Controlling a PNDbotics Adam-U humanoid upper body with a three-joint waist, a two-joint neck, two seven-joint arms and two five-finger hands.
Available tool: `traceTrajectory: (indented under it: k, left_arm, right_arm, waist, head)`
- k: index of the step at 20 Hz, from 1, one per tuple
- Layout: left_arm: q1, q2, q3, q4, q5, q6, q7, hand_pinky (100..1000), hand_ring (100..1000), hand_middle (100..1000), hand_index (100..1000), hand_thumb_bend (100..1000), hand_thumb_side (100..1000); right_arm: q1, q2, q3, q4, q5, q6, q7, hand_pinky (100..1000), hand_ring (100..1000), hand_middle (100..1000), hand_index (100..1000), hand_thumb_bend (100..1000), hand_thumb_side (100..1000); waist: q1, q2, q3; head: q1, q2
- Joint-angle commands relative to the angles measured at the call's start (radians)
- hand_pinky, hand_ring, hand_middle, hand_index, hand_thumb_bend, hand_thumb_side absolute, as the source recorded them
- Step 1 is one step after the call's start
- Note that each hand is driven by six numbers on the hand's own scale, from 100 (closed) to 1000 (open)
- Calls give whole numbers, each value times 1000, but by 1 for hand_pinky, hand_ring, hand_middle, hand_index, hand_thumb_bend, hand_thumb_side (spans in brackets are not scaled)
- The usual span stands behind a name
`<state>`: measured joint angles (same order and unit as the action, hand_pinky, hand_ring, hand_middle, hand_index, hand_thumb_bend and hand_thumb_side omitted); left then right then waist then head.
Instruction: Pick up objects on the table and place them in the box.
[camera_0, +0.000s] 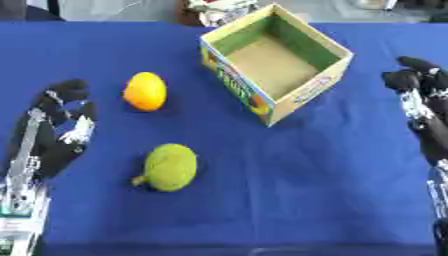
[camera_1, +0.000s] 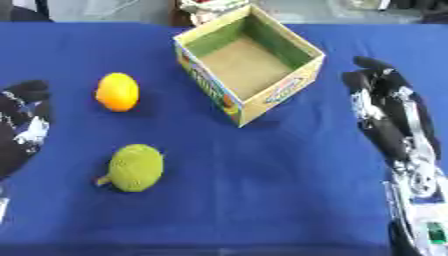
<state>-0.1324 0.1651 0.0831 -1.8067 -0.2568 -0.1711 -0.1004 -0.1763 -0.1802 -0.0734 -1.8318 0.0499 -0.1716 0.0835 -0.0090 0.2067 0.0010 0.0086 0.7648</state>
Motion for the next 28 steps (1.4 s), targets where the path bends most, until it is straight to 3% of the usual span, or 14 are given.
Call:
traceTrajectory:
  k: [1,8,12,16,23,28]
  left_arm:
    - [-8,9,9,-13,-4,-2,-2,538,786,759,840,216,504]
    - [-7,8,10,-13,-4,-2,-2,538,786,760,841,218,503]
    - [-8,13,8,-15,-8,-5,-7,545,792,768,842,267,515]
    - [-15,49,-5,-36,-26,-25,-43,567,808,787,851,297,464]
    - [-54,192,-73,-84,-33,-71,-128,603,807,793,854,349,428]
    - [-132,353,-190,-113,-88,-107,-235,643,803,802,862,387,423]
  right_arm:
    - [-11,-10,-3,-23,3,-3,-1,828,778,597,818,100,519]
    - [-10,-10,-3,-23,3,-3,-1,828,778,597,818,100,518]
    - [-10,-10,-3,-23,3,-3,-1,828,778,597,817,100,517]
    - [-11,-10,-2,-22,3,-3,1,828,778,597,817,100,517]
    - [-11,-14,1,-21,3,-4,4,828,778,597,817,100,516]
    - [-10,-19,6,-20,3,-4,8,828,777,596,817,100,516]
  waist:
    - [-1,-14,0]
    - [-2,-14,0]
    - [-2,-14,-2]
    - [0,-14,-4]
    - [6,-16,-11]
    - [12,-21,-26]
  head:
    - [0,5]
    - [0,5]
    - [1,5]
    - [3,5]
    - [8,5]
    - [12,5]
